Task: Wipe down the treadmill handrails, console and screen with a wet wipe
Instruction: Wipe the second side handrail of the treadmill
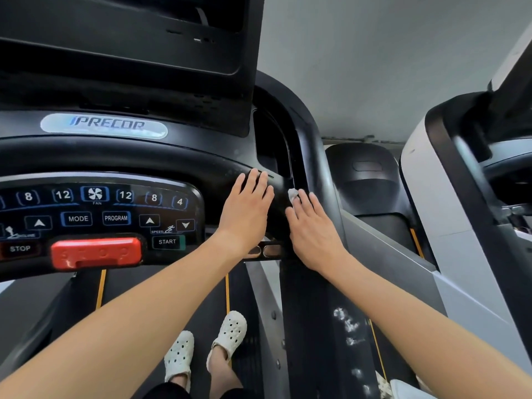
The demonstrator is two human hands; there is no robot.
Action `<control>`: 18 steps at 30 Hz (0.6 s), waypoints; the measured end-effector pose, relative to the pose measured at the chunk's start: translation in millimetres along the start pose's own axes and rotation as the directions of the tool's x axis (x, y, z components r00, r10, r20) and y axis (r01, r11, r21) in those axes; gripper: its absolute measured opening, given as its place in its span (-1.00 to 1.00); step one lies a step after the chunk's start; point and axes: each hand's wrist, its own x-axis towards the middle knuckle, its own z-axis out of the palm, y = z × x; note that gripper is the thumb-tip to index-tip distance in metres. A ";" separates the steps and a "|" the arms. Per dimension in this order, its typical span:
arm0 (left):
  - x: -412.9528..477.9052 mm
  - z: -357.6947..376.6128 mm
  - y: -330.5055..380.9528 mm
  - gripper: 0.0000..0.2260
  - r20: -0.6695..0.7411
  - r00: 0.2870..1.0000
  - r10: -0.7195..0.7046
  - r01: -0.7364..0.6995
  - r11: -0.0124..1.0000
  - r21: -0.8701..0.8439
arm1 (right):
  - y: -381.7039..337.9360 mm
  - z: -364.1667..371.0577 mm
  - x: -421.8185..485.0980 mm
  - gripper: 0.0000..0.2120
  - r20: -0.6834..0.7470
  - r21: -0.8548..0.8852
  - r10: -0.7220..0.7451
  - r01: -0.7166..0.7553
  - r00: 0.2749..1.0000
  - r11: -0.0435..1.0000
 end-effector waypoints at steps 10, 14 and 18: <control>-0.5 2.6 1.4 -0.40 0.017 1.000 -0.005 0.005 1.000 0.008 | 3.0 -7.0 41.1 -0.35 0.060 -0.134 0.117 -0.109 0.991 0.985; -0.8 3.6 1.8 -0.39 0.007 1.000 0.003 -0.003 1.000 0.021 | 10.1 -5.5 32.3 -0.36 0.028 -0.084 0.167 -0.164 0.986 0.983; -0.3 5.9 3.3 -0.38 0.003 1.000 -0.006 0.005 1.000 0.024 | 10.4 -1.3 11.5 -0.37 0.067 -0.116 0.145 -0.136 0.987 0.984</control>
